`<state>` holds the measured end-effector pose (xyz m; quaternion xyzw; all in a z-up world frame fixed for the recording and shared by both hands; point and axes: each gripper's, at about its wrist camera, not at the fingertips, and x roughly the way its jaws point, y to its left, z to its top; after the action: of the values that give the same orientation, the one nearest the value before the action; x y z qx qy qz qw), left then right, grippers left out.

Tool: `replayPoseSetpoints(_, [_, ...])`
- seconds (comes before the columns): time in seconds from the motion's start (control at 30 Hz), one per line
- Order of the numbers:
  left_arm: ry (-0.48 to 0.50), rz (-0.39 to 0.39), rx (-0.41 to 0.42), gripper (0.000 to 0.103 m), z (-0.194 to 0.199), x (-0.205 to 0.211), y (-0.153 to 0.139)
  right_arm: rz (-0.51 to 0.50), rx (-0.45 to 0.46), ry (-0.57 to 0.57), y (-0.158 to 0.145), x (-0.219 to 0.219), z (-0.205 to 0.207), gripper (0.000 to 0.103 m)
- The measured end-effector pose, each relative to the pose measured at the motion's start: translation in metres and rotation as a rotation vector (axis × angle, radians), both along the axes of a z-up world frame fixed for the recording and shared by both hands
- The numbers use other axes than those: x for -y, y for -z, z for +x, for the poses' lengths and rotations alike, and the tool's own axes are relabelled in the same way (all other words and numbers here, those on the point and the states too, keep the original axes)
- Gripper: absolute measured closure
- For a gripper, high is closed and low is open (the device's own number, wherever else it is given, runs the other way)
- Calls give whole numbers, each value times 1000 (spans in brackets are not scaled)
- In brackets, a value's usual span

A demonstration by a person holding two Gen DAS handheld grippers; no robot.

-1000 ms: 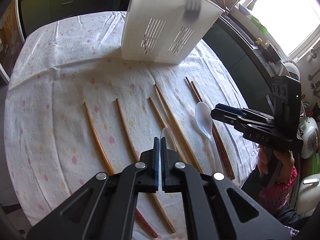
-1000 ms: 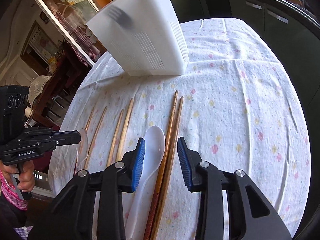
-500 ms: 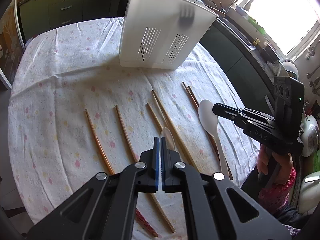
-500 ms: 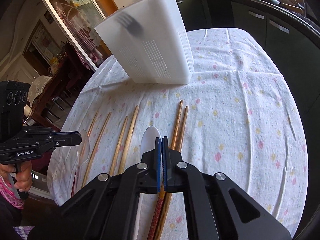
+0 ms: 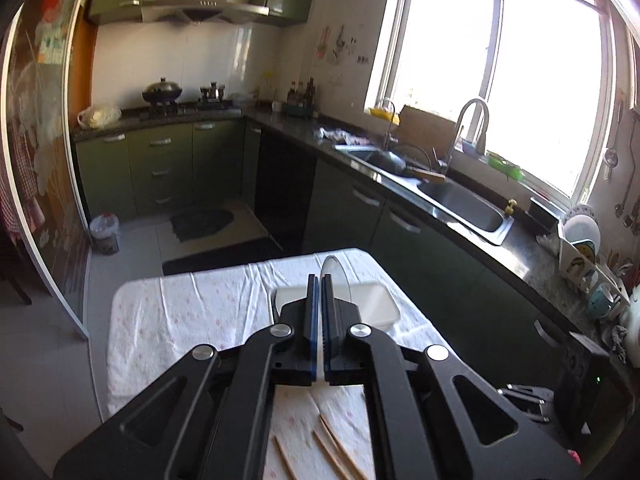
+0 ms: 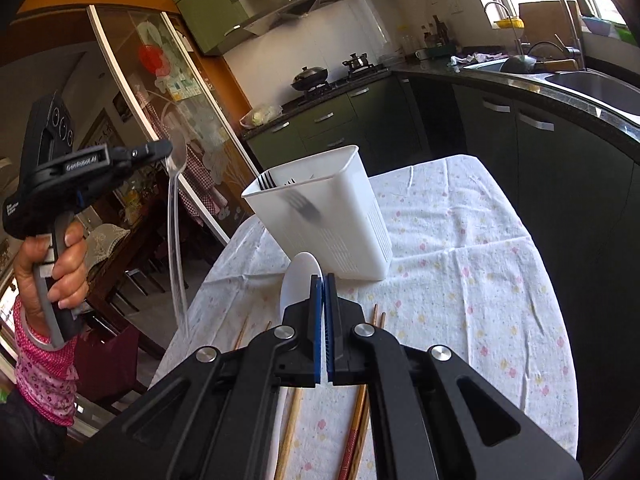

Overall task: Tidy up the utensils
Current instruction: 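Lift the clear spoon with the left gripper over the white caddy, then open the left gripper to drop the clear spoon into the caddy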

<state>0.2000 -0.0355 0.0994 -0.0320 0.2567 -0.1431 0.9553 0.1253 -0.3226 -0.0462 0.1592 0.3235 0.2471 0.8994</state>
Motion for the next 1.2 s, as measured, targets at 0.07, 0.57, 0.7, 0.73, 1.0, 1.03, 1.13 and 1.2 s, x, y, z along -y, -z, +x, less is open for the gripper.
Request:
replayPoseSetpoints(0.07, [-56,28,125,101,7,6,-14,9,1,9,0,3,-1,101])
replayPoseSetpoints(0.57, [-252,298,468,101,36,61,27,35,49,53,-15,19,-7,101])
replayPoseSetpoints(0.7, [-249,248,477,101,33,56,18,25,71,39,-24,11,-8,101])
replayPoseSetpoints(0.73, [-248,241,489,101,30,54,14,25,75,37,-25,10,-8,101])
replayPoseSetpoints(1.0, [-281,263,588,101,21,57,-6,34,73,27,-24,6,-5,101])
replayPoseSetpoints(1.03, [-290,272,591,101,24,58,-3,32,75,26,-24,5,-5,101])
replayPoseSetpoints(1.13, [-306,285,597,101,32,61,9,28,82,29,-27,5,-6,101])
replayPoseSetpoints(1.2, [-310,295,589,101,39,62,16,27,86,31,-30,6,-6,101])
